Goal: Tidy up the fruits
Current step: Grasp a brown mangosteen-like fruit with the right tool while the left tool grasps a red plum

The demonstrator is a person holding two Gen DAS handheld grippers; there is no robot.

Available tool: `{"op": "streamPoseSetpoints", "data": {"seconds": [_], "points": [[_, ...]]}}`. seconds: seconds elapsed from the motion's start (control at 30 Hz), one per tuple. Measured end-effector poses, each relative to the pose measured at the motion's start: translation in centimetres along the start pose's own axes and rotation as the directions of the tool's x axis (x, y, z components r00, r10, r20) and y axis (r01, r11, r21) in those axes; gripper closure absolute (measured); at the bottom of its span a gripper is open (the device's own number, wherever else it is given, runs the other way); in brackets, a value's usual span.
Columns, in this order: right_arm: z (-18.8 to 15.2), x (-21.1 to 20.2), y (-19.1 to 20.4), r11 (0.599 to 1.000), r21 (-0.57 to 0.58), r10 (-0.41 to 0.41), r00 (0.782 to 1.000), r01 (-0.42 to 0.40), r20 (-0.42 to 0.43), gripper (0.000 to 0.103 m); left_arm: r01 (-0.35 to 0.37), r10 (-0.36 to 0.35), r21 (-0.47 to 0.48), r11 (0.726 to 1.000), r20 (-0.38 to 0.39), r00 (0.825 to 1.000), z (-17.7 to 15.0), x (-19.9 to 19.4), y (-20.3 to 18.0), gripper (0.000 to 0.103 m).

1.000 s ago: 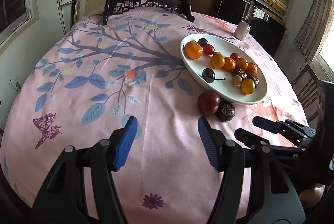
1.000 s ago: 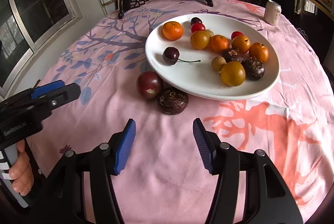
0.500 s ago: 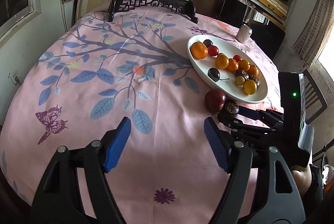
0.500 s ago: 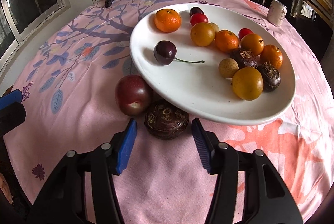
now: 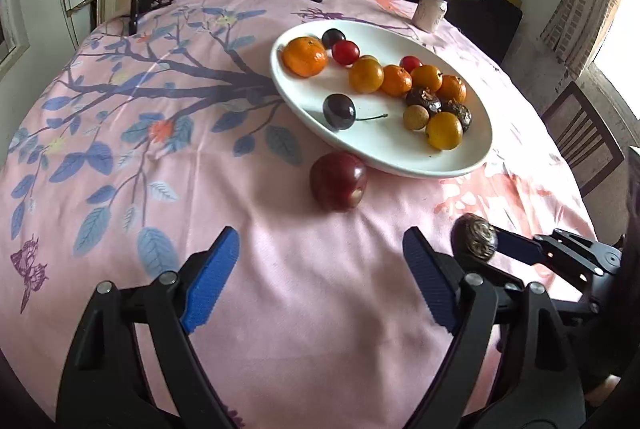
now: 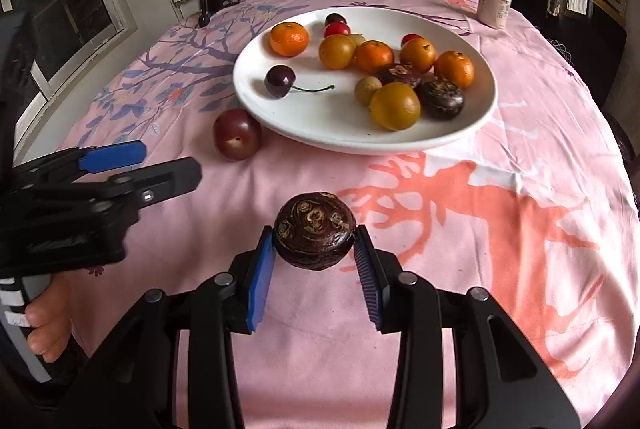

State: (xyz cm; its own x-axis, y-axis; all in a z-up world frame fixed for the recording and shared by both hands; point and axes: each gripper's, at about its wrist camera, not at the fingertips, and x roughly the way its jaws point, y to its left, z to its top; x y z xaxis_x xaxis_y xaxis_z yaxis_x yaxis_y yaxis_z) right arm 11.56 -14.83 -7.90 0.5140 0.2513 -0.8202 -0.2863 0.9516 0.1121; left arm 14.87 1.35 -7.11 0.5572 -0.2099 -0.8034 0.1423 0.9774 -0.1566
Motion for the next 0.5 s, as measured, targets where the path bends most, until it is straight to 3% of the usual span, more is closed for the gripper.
{"op": "streamPoseSetpoints", "data": {"seconds": [0.33,0.4,0.47,0.5], "points": [[-1.2,-2.2,-2.8,0.997,0.073,0.033,0.998,-0.037,0.057,0.063,-0.072,0.073,0.019,0.997,-0.05,0.996,2.2,4.7,-1.4,0.019],[-1.3,-2.2,-2.9,0.996,0.079,0.041,0.998,-0.045,0.057,0.063,-0.085,0.086,0.015,0.996,-0.062,0.994,2.5,5.4,-1.3,0.029],[-1.3,-2.1,-3.0,0.995,0.085,0.045,0.997,-0.05,0.055,0.063,-0.112,0.114,0.043,0.993,-0.047,0.992,2.6,5.4,-1.6,0.053],[-1.3,-2.1,-3.0,0.995,0.086,0.046,0.997,-0.051,0.055,0.063,-0.099,0.101,0.051,0.994,-0.047,0.994,2.6,5.3,-1.7,0.057]]}}
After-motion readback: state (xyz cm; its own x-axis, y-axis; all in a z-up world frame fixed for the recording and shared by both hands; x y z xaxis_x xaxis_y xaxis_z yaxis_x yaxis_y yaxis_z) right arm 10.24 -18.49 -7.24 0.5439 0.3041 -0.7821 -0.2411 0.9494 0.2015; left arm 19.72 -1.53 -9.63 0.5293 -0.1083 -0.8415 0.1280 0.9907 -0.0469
